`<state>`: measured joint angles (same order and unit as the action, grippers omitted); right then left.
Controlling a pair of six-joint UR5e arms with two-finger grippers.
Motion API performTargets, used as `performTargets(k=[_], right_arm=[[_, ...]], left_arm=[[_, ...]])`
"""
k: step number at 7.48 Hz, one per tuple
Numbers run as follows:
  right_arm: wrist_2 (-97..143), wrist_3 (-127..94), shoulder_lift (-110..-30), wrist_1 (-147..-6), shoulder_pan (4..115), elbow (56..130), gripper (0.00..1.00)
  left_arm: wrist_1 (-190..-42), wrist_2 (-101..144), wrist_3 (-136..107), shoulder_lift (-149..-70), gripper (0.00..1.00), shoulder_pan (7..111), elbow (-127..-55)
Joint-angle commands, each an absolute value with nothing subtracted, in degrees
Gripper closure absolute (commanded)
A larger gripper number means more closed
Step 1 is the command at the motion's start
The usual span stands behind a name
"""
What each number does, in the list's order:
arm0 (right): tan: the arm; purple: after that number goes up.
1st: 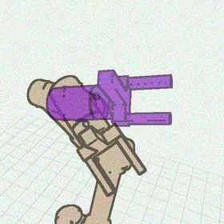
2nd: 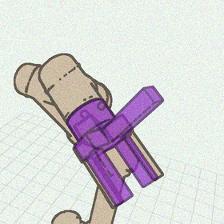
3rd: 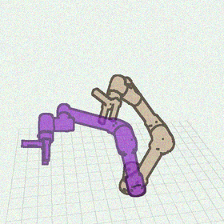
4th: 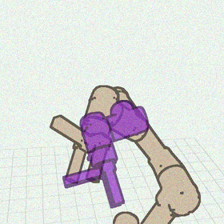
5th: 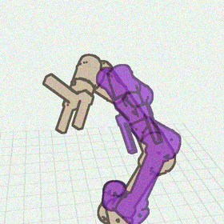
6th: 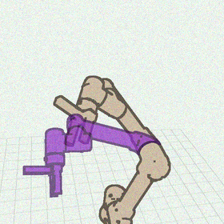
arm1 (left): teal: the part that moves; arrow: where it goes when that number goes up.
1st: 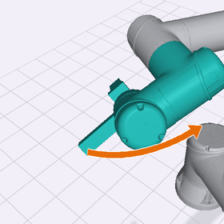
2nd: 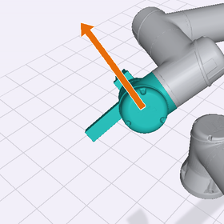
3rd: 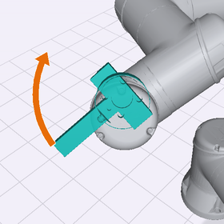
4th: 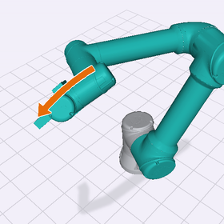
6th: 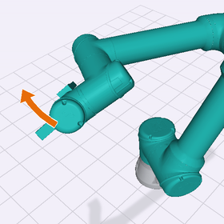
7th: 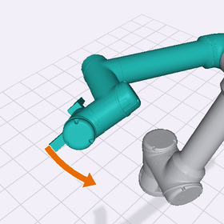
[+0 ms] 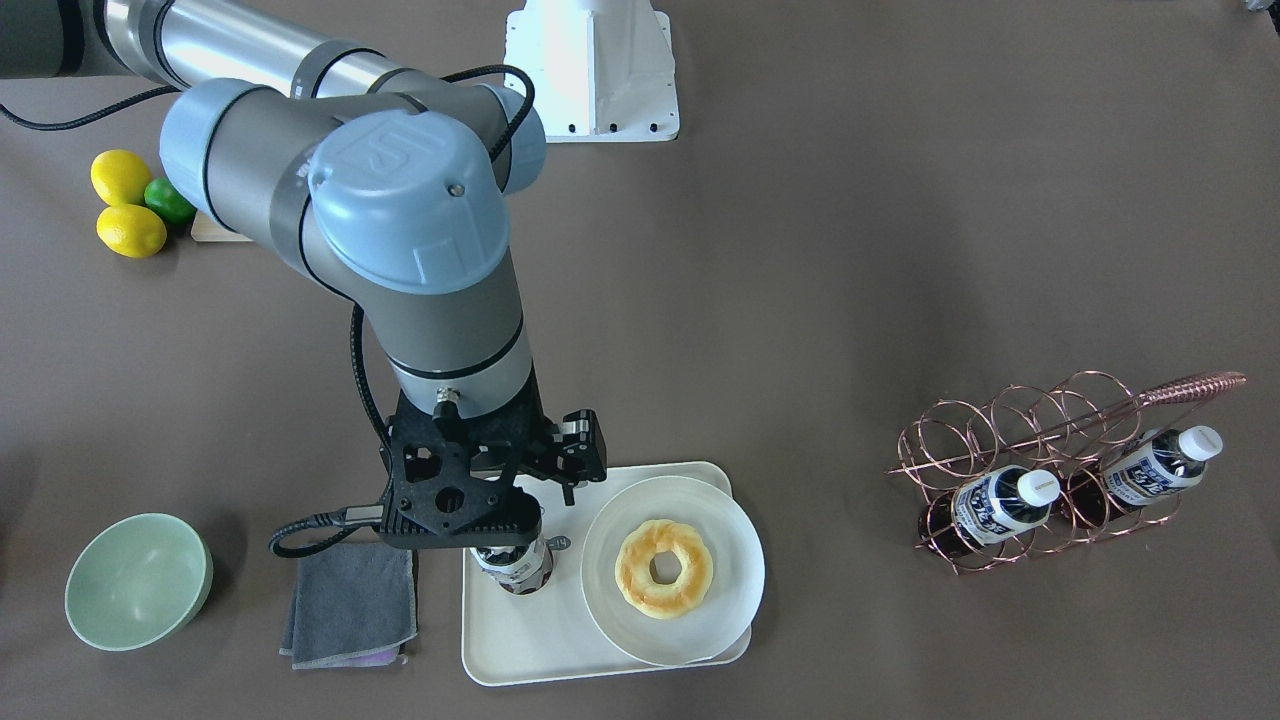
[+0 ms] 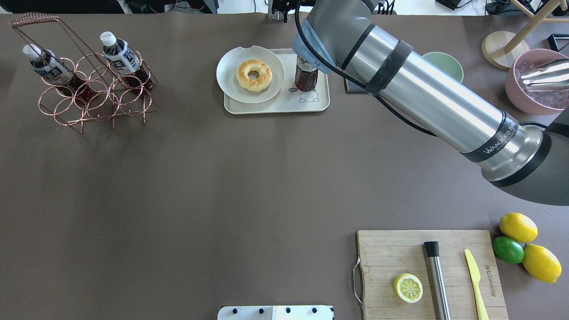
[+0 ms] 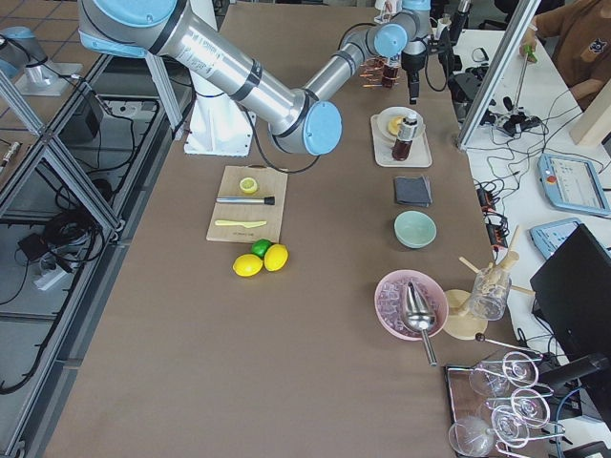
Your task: Place tea on tray
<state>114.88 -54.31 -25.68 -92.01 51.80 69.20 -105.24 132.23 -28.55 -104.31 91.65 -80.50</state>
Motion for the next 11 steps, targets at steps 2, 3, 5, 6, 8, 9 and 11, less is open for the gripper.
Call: performTargets(k=[2,3,5,6,8,9,11], right_arm=[[117.69,-53.88,-26.19,-121.63,53.35,93.35,0.0],[117.77,-53.18,-27.58,-131.3,54.65,100.56,0.0],[116.99,-45.74,-36.34,-143.04,57.55,110.53,0.0],[116.2,-39.35,-43.61,-143.61,60.27,113.79,0.0],[114.61,-18.81,-60.06,-142.91,68.41,119.0,0.01],[117.31,-13.76,-65.77,-140.91,73.25,118.05,0.0],[124.61,-9.79,-79.64,-123.33,82.58,112.53,0.0]], left_arm=[[-105.03,132.27,-28.48,-103.72,0.03,91.76,-80.51],[-104.94,132.36,-28.48,-103.19,0.03,92.11,-80.68],[-105.12,132.8,-28.48,-100.82,0.03,92.37,-81.21],[-104.86,134.37,-26.74,-99.33,0.03,92.72,-81.65],[-104.85,137.28,-23.29,-95.29,0.03,92.73,-81.91],[-104.85,137.46,-23.29,-93.71,0.03,92.72,-81.83],[-104.94,137.55,-23.29,-92.64,0.03,92.72,-82.09]])
